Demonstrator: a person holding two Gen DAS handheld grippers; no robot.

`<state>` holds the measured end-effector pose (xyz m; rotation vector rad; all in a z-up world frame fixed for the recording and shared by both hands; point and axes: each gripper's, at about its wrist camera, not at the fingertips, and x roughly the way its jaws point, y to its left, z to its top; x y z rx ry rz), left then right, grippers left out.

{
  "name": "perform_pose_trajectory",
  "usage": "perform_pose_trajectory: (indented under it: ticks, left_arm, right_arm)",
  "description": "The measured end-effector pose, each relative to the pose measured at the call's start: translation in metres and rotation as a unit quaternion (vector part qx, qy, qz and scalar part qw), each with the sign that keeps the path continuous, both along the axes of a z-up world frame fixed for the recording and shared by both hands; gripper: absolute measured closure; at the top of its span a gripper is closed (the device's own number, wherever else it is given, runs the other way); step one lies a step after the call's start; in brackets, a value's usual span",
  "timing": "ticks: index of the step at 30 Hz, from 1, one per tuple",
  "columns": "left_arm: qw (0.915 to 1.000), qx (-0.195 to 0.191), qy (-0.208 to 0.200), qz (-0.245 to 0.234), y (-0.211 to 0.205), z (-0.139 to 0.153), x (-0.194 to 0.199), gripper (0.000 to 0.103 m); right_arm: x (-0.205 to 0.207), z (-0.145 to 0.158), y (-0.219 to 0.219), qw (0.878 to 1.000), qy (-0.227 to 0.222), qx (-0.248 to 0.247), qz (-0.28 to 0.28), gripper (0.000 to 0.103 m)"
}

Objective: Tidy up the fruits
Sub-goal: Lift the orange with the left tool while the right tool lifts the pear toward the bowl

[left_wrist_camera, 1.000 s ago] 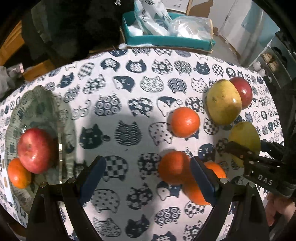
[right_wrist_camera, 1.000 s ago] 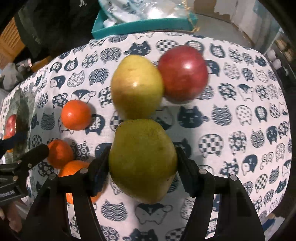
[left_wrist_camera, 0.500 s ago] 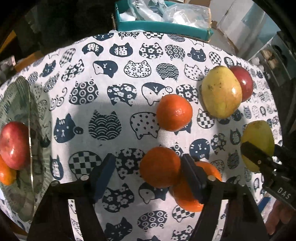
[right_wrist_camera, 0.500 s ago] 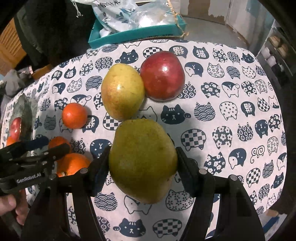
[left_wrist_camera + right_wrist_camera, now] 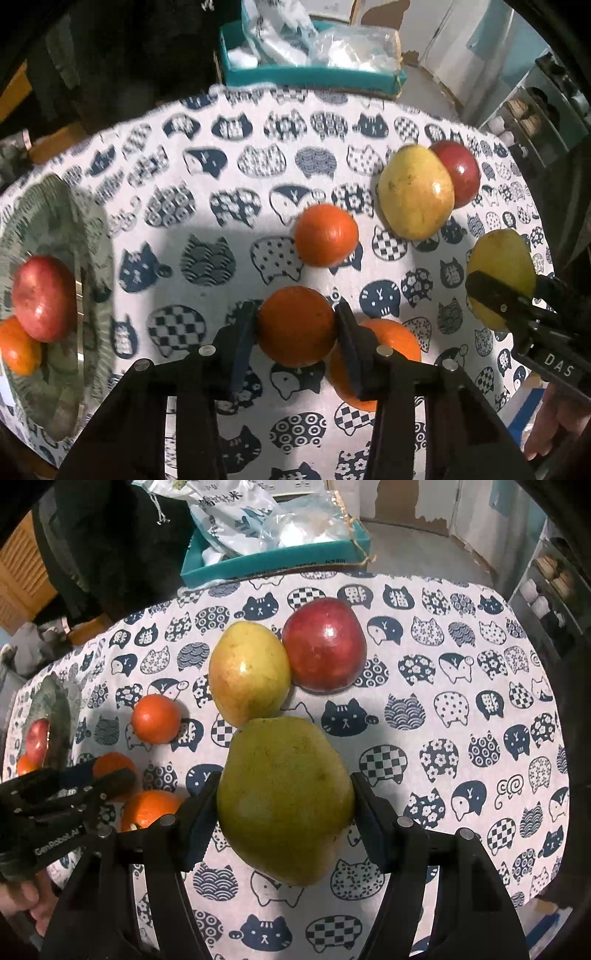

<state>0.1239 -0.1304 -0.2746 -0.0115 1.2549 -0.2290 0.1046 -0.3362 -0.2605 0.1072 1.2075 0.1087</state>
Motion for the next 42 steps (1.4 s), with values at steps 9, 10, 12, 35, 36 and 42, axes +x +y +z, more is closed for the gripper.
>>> perform_pose_trajectory:
  ticks: [9,10,12,35,36,42]
  left_arm:
    - [0.9976,0.007,-0.068,0.012,0.015,0.040,-0.004,0.059]
    - [0.9971,0.008,-0.074,0.013,0.018,0.045,-0.006,0.059]
    - [0.9962,0.008,-0.086,0.014,0.019,0.054,-0.007,0.059]
    - [0.9787,-0.022,-0.201,0.034,0.053,0.150,-0.042,0.059]
    - [0.9780,-0.023,-0.205,0.034,0.054,0.152,-0.043,0.059]
    - [0.9727,-0.027,-0.227,0.040,0.066,0.170,-0.053,0.059]
  right_arm:
    - [-0.004,0.030,0.008,0.998,-0.052,-0.018,0.009,0.035]
    - [-0.004,0.034,0.010,0.998,-0.058,-0.020,0.010,0.035]
    - [-0.006,0.043,0.013,0.997,-0.072,-0.030,0.013,0.035]
    - [-0.046,0.146,0.035,0.976,-0.210,-0.027,0.047,0.035]
    - [-0.047,0.149,0.036,0.975,-0.214,-0.025,0.048,0.035]
    - [-0.055,0.167,0.046,0.969,-0.237,-0.019,0.058,0.035]
